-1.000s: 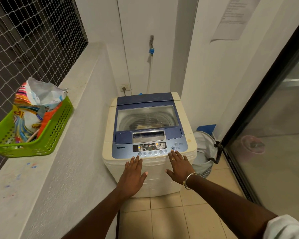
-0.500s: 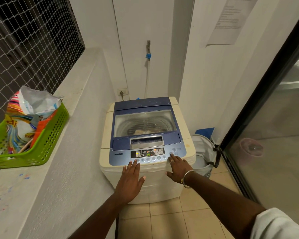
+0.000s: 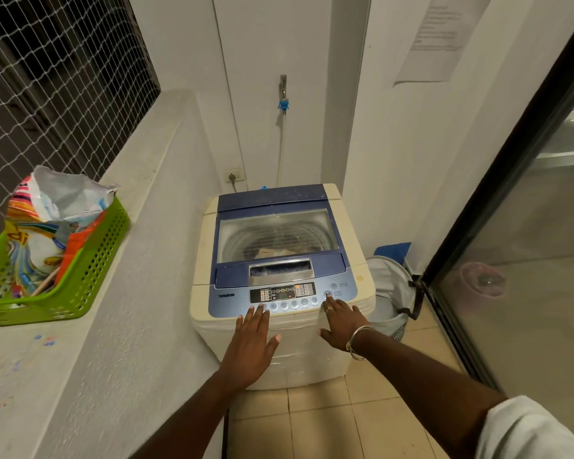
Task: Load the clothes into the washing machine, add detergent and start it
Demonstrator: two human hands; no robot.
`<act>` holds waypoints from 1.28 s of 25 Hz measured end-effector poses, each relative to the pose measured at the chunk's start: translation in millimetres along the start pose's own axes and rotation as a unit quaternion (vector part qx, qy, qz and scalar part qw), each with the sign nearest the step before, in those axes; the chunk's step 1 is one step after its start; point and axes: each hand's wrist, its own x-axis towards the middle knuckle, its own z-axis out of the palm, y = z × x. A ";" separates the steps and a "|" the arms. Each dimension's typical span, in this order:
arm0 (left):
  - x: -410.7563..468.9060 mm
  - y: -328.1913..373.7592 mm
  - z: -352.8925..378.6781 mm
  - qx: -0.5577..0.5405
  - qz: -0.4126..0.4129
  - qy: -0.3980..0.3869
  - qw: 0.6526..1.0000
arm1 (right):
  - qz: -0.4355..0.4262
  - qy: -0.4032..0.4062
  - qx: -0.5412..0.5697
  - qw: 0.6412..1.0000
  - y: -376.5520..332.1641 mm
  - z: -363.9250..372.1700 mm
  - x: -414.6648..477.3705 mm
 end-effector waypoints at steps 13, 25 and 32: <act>-2.7 -3.5 6.5 0.003 -0.007 -0.006 1.000 | 0.012 0.000 -0.012 1.000 2.1 -4.9 6.3; -0.7 2.4 7.6 0.008 -0.018 -0.015 1.000 | -0.015 -0.011 -0.113 0.993 -6.3 -29.1 31.9; -6.6 -6.1 0.1 0.012 -0.031 -0.003 0.999 | -0.004 0.038 -0.114 0.993 -32.4 6.3 -5.3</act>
